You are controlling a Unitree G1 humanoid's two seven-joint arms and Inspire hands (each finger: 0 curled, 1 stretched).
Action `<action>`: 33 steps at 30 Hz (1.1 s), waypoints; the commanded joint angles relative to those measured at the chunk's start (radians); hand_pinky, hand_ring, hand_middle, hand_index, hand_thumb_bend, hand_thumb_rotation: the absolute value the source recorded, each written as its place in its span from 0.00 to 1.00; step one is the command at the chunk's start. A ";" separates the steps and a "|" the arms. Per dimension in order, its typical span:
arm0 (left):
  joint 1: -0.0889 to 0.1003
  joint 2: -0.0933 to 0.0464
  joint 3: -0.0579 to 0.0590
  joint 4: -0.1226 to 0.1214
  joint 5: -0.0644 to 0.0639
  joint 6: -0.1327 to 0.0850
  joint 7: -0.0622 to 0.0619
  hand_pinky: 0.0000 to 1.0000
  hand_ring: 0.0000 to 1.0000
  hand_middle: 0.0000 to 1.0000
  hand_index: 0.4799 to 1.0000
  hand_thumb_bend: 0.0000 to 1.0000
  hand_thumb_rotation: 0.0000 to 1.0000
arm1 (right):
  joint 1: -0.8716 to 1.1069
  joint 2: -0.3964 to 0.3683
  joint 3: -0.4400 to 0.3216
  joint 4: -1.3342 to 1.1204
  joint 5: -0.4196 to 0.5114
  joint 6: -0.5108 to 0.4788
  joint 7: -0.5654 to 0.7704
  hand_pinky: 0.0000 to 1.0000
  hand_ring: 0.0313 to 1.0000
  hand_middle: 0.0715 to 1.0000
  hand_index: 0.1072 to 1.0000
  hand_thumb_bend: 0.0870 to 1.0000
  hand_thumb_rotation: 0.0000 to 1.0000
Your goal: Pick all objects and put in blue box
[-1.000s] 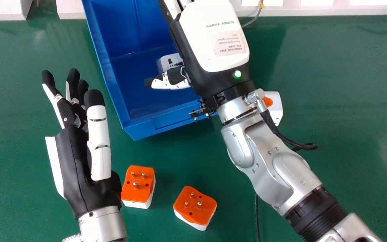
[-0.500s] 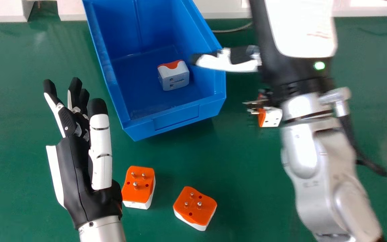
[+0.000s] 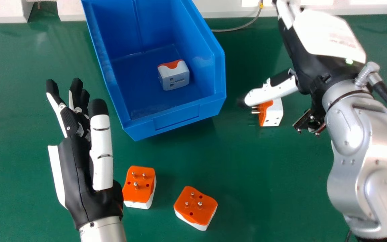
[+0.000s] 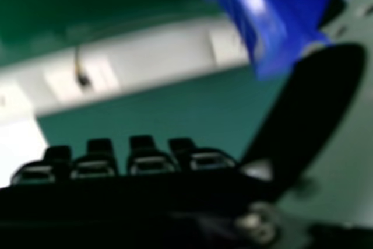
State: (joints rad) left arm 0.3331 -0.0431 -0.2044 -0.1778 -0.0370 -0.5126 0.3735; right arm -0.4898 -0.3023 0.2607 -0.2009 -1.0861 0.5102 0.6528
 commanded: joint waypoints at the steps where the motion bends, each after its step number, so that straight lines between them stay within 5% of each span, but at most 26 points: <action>1: 0.006 -0.091 -0.010 -0.013 0.013 -0.019 0.003 0.96 0.98 0.98 0.92 0.54 0.77 | -0.057 -0.016 0.014 0.054 0.037 -0.031 0.012 1.00 1.00 1.00 1.00 1.00 0.27; 8: 0.009 -0.093 -0.012 -0.009 0.023 -0.024 0.010 0.97 0.99 0.98 0.93 0.52 0.78 | -0.105 0.000 0.085 0.313 0.150 -0.098 -0.050 1.00 1.00 1.00 0.98 1.00 0.23; 14: 0.012 -0.093 -0.015 -0.016 0.014 -0.019 0.009 0.97 0.99 0.98 0.93 0.52 0.78 | -0.108 0.026 0.151 0.424 0.162 -0.082 -0.074 0.99 1.00 1.00 0.96 1.00 0.20; 17: 0.009 -0.094 -0.013 -0.013 0.018 -0.021 0.012 0.97 0.99 0.98 0.93 0.54 0.77 | -0.125 0.023 0.195 0.444 0.138 -0.055 -0.059 0.82 1.00 1.00 0.89 1.00 0.11; 19: 0.006 -0.096 -0.012 -0.009 0.021 -0.024 0.014 0.97 0.99 0.98 0.93 0.54 0.77 | -0.130 0.026 0.217 0.443 0.115 -0.025 -0.060 0.81 1.00 1.00 0.89 1.00 0.11; 22: 0.006 -0.095 -0.013 -0.012 0.020 -0.019 0.013 0.97 0.99 0.98 0.92 0.54 0.77 | -0.141 0.024 0.234 0.442 0.101 0.008 -0.040 0.57 0.93 1.00 0.79 0.89 0.02; 24: 0.004 -0.096 -0.013 -0.013 0.017 -0.015 0.013 0.97 0.98 0.98 0.92 0.55 0.77 | -0.145 0.033 0.237 0.466 0.097 0.025 -0.074 0.46 0.74 0.90 0.73 0.78 0.00; 27: 0.000 -0.098 -0.013 -0.013 0.018 -0.015 0.015 0.96 0.98 0.98 0.92 0.54 0.76 | -0.125 0.048 0.224 0.473 0.096 0.040 -0.180 0.36 0.49 0.54 0.63 0.55 0.00; 32: -0.006 -0.099 -0.013 -0.013 0.018 -0.008 0.016 0.96 0.98 0.98 0.92 0.53 0.77 | -0.082 0.072 0.195 0.450 0.117 0.048 -0.336 0.34 0.47 0.46 0.61 0.51 0.00; 33: -0.008 -0.098 -0.013 -0.013 0.018 -0.009 0.015 0.96 0.98 0.98 0.92 0.53 0.77 | -0.071 0.080 0.182 0.442 0.131 0.043 -0.367 0.35 0.49 0.46 0.55 0.49 0.00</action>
State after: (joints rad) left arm 0.3341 -0.0434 -0.2047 -0.1762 -0.0310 -0.5128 0.3831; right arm -0.5580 -0.2304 0.4681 0.2736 -0.9647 0.5563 0.3368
